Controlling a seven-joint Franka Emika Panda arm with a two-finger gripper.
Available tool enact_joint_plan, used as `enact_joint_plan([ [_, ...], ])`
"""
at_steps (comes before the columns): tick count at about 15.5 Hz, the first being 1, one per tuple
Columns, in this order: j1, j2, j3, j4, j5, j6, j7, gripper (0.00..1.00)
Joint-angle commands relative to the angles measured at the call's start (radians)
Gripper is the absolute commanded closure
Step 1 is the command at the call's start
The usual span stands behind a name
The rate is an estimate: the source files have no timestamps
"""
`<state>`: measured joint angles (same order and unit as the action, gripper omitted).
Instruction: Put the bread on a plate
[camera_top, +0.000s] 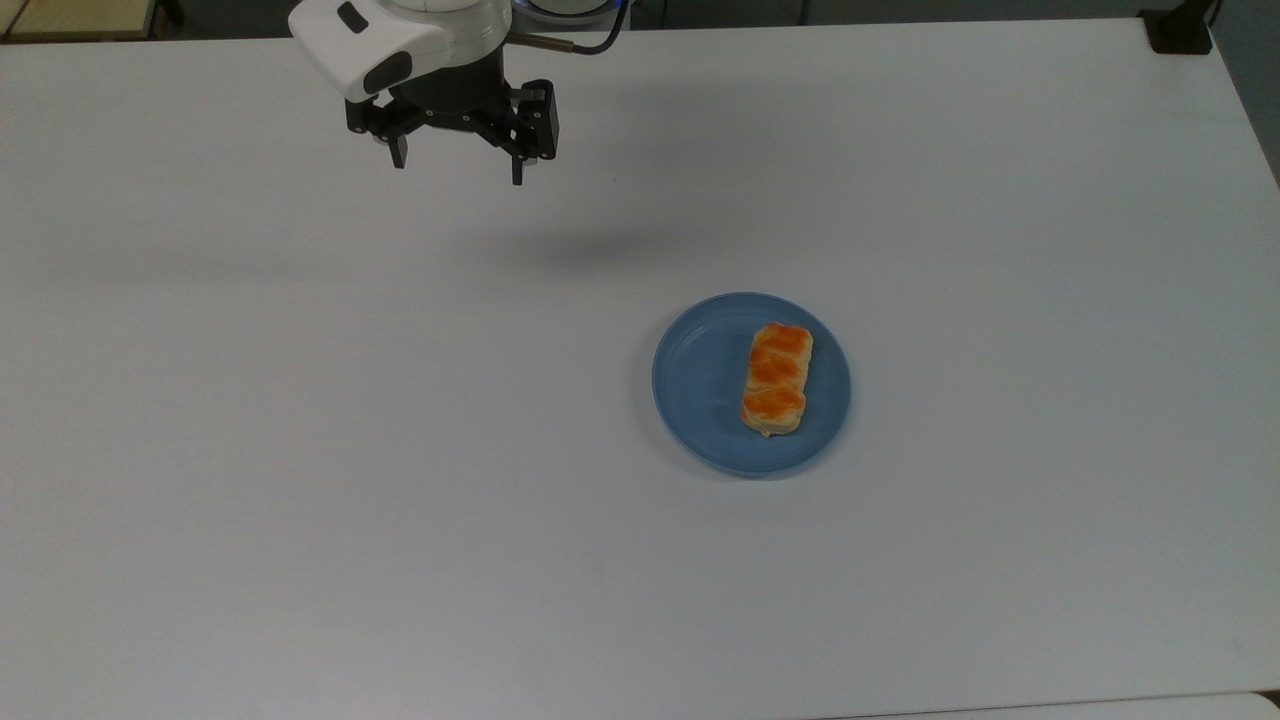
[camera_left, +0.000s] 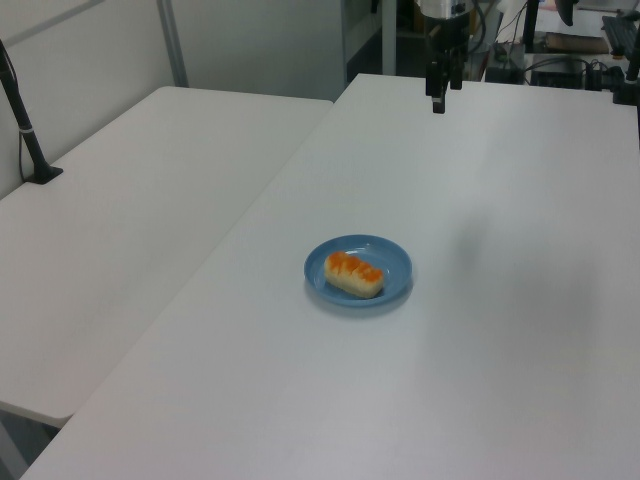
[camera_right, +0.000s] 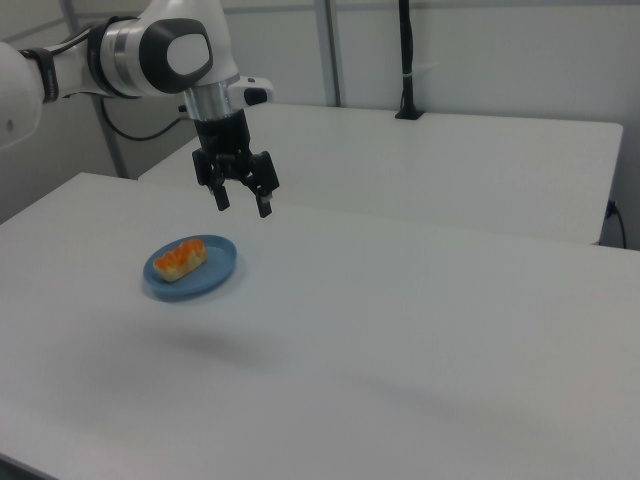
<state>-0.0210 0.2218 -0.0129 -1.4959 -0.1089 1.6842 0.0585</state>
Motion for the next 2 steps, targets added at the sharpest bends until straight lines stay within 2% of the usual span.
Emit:
enact_joint_plan([
  [1,0.009,-0.036,-0.007,-0.035,-0.006,-0.020,-0.022,0.00],
  [2,0.009,-0.036,-0.007,-0.035,-0.005,-0.020,-0.022,0.00],
])
